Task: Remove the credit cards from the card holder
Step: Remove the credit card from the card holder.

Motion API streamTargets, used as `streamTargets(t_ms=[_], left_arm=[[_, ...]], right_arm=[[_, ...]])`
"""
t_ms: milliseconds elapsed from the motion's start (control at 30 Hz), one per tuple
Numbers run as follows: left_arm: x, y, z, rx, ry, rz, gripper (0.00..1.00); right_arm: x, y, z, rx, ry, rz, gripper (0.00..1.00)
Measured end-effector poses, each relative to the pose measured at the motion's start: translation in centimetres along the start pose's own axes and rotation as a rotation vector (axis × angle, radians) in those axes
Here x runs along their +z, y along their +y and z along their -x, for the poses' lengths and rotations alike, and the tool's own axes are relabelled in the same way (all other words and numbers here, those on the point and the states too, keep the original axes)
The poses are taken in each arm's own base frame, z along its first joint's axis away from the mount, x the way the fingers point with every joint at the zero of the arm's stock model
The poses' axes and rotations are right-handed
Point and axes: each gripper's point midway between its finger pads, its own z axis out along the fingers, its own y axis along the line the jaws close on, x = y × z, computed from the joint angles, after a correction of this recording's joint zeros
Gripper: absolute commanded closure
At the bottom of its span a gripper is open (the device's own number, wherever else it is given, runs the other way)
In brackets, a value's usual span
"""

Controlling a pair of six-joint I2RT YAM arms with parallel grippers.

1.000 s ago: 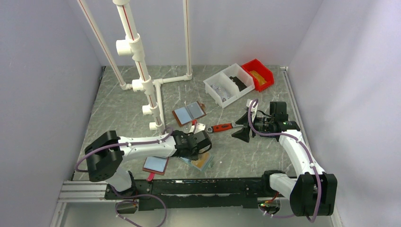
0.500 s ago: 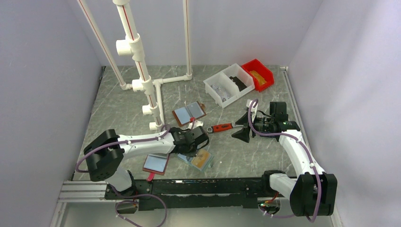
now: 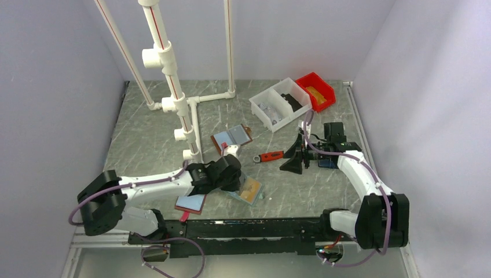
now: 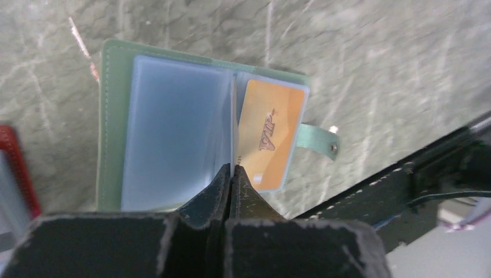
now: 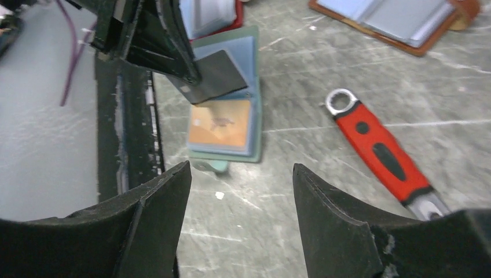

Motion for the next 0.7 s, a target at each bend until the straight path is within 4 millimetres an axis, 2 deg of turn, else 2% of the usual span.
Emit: streamTargets(t_ms=[233, 467, 600, 700], left_arm=[[-0.2, -2.4, 1.5, -0.154, -0.138, -0.191, 1.00], [-0.7, -4.8, 3.2, -0.219, -0.226, -0.340, 1.00], [-1.3, -6.4, 4.5, -0.242, -0.280, -0.428, 1.00], [-1.3, -6.7, 4.7, -0.250, -0.306, -0.463, 1.00]], right_arm=[[2.2, 2.9, 0.4, 0.168, 0.007, 0.159, 0.38], [3.9, 5.2, 0.9, 0.233, 0.030, 0.270, 0.40], [4.4, 5.4, 0.9, 0.275, 0.039, 0.293, 0.45], [4.6, 5.3, 0.9, 0.319, 0.041, 0.300, 0.47]])
